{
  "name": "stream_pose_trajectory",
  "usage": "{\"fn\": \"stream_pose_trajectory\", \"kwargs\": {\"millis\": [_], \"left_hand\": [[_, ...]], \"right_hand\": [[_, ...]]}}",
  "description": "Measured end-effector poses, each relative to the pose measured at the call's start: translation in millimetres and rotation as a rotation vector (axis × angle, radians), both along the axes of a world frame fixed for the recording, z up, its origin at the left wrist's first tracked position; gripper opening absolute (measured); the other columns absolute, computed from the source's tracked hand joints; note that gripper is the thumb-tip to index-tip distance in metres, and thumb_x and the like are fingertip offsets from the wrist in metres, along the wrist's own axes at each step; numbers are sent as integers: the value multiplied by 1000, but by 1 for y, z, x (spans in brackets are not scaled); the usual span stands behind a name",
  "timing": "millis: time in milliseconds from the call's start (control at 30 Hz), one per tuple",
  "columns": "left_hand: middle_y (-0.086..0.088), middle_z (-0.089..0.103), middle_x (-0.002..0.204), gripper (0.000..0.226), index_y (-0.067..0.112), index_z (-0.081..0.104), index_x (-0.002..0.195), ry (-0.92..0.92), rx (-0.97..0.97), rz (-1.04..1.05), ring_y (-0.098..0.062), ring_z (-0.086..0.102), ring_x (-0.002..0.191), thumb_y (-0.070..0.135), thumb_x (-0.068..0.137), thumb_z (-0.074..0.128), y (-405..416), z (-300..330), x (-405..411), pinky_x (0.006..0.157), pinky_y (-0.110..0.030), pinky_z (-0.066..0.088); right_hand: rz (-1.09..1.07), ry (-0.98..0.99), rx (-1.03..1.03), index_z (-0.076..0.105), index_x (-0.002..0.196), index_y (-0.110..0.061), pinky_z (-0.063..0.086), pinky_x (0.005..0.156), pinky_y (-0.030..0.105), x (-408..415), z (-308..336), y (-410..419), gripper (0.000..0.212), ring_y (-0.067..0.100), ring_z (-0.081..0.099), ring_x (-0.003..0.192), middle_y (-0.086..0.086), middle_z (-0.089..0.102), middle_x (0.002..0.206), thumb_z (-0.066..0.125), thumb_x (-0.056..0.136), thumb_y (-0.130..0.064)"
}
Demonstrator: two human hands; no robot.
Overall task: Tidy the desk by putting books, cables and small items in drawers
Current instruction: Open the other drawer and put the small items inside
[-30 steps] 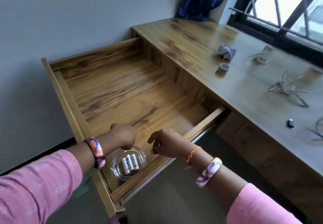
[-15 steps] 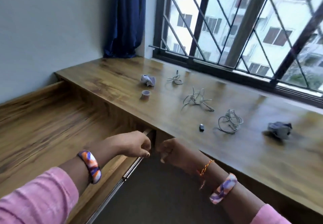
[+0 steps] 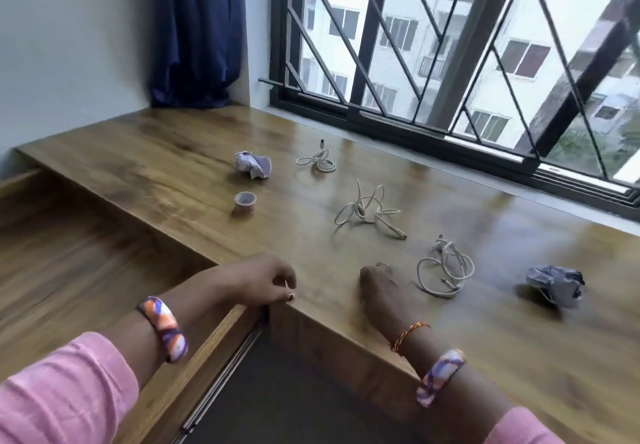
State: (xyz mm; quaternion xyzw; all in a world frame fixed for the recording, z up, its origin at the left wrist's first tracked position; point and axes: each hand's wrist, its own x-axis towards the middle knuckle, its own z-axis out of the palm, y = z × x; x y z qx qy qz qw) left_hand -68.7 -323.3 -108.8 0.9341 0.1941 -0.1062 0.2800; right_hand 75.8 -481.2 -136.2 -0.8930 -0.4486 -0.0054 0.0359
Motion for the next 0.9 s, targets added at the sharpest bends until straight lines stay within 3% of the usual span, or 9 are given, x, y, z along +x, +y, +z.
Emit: {"fn": "stream_pose_trajectory", "kwargs": {"millis": [100, 200, 267, 400, 567, 667, 733, 833, 900], "left_hand": [[7, 63, 89, 23, 12, 63, 112, -47, -211, 102, -2, 57, 79, 16, 90, 57, 20, -1, 5, 63, -3, 41], [-2, 64, 81, 18, 6, 59, 109, -179, -690, 367, -7, 63, 67, 7, 91, 55, 39, 0, 4, 58, -16, 51], [-8, 62, 77, 11, 5, 58, 100, -315, -863, 546, -8, 63, 60, 6, 90, 56, 54, 1, -1, 55, -19, 53], [-7, 64, 63, 5, 5, 59, 84, -506, -915, 772, -8, 63, 51, 0, 85, 59, 81, 3, -24, 52, -18, 54], [-9, 66, 63, 6, 1, 59, 86, -526, -882, 941, -8, 63, 49, -4, 85, 57, 95, -4, -77, 49, -19, 54], [-4, 64, 57, 13, 5, 60, 78, -424, -762, 1024, -5, 59, 43, -4, 86, 56, 98, -17, -111, 46, -17, 52], [0, 64, 55, 17, 8, 59, 74, -265, -619, 1038, -2, 57, 41, -5, 85, 55, 100, -29, -137, 44, -16, 50], [-2, 63, 60, 19, 12, 56, 77, 23, -559, 1050, -2, 56, 40, -5, 85, 54, 94, -54, -179, 43, -17, 48], [-5, 59, 65, 21, 14, 52, 77, 189, -582, 1053, -1, 55, 37, -5, 87, 52, 85, -71, -202, 40, -16, 47]], "right_hand": [[73, 217, 147, 65, 99, -8, 37, 70, 29, 3, 2, 37, 25, 29, 58, 101, 12, 65, 103, 49, 80, -5], [179, 538, 358, 66, 99, -10, 39, 61, 13, -16, 13, 82, 26, 17, 61, 80, 2, 65, 84, 59, 74, -3], [228, 619, 473, 62, 100, -12, 40, 57, 11, -32, 21, 111, 26, 14, 59, 72, -3, 60, 79, 64, 75, -6], [329, 757, 558, 56, 105, -13, 50, 68, 23, -54, 29, 156, 32, 13, 60, 73, -8, 58, 79, 65, 76, -3], [536, 902, 325, 59, 101, -17, 55, 80, 35, -76, 21, 189, 34, 20, 66, 86, 2, 67, 91, 70, 73, -1], [665, 860, 212, 60, 104, -20, 53, 79, 29, -90, 14, 203, 32, 17, 65, 88, -2, 65, 96, 71, 77, -8], [708, 638, 193, 56, 119, -19, 46, 89, 31, -91, 5, 212, 39, 19, 57, 107, 2, 60, 115, 67, 81, -18], [552, 149, 192, 39, 135, -20, 23, 108, 47, -80, -8, 227, 52, 32, 20, 139, 12, 31, 148, 56, 85, -19], [364, 95, 153, 34, 136, -19, 15, 109, 55, -68, -13, 235, 53, 35, 2, 143, 15, 14, 154, 51, 86, -15]]}}
